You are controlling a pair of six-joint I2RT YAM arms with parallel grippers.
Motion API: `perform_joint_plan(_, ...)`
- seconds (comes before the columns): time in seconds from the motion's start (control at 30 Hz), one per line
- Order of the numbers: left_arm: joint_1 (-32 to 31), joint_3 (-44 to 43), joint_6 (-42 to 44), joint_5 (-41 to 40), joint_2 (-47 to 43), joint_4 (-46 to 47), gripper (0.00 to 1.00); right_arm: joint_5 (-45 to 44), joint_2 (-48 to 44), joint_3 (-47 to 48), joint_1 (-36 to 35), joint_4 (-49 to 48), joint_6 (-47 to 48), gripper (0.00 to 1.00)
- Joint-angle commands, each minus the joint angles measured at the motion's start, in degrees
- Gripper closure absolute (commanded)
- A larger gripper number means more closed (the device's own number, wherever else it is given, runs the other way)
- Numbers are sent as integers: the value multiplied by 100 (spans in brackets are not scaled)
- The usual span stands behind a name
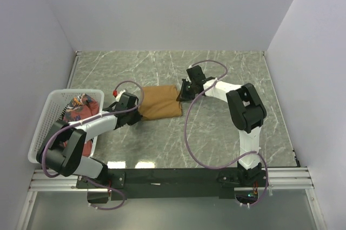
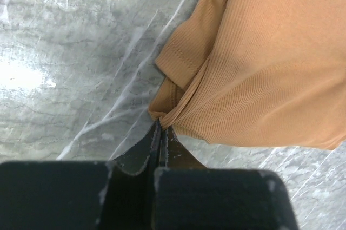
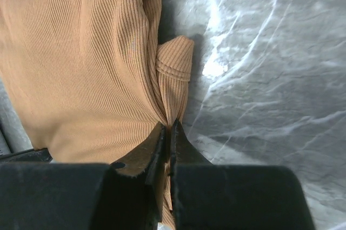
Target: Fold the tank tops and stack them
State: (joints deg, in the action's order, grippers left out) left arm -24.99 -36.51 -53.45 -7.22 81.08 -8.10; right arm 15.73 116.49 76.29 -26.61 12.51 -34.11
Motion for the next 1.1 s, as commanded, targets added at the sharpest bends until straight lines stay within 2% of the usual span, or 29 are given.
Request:
perform_joint_plan(0.0,-6,109,-16,-166,-127,-105,99,-289,85,307,174,199,255,100)
perform_joint_plan(0.1,-6,180,133,324,-154,211,98,-246,85,404,165,234,326,100)
perform_joint_plan(0.17,-32,66,194,581,-145,335,78,-228,128,544,174,339,413,100)
perform_joint_plan(0.2,-49,13,264,677,-215,335,62,-219,155,658,174,383,544,100)
perform_joint_plan(0.27,-67,-206,317,819,-355,178,52,-394,242,834,191,671,703,100)
perform_joint_plan(0.33,-76,-382,379,915,-644,-102,46,-693,339,1114,244,848,983,100)
perform_joint_plan(0.47,-76,-953,520,977,-1050,-691,45,-1150,594,1800,507,1366,1406,100)
perform_joint_plan(0.57,-76,-1095,634,1169,-1348,-955,45,-1510,954,2669,771,1927,1652,100)
perform_joint_plan(0.73,-76,-1025,810,1566,-1858,-1027,45,-2353,1778,4295,1140,2580,2214,100)
perform_joint_plan(0.9,-76,-849,950,1882,-2157,-1036,46,-2705,2518,5569,1887,2993,2391,100)
perform_joint_plan(1.07,-67,-831,1082,1961,-2149,-1036,46,-3241,2537,5519,2379,2625,2637,100)
